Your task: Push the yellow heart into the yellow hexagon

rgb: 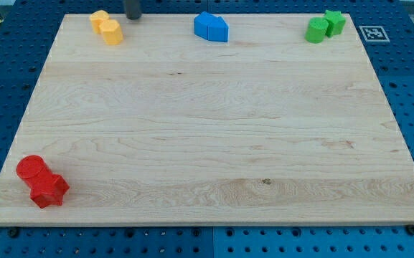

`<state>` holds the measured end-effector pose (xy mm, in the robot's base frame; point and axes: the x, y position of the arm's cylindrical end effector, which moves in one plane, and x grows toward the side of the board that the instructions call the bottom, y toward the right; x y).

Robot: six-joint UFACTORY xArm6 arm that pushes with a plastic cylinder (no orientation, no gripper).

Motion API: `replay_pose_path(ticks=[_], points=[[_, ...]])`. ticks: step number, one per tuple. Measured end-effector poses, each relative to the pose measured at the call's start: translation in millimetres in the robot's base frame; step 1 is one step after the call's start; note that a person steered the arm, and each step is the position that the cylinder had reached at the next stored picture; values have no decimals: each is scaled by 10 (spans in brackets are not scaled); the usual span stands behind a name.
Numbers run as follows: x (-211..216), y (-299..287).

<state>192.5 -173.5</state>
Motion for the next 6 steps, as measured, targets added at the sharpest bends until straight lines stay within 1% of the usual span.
replay_pose_path(ticks=[1,3,6], points=[[-1,-269],[-7,-315],[67,-854]])
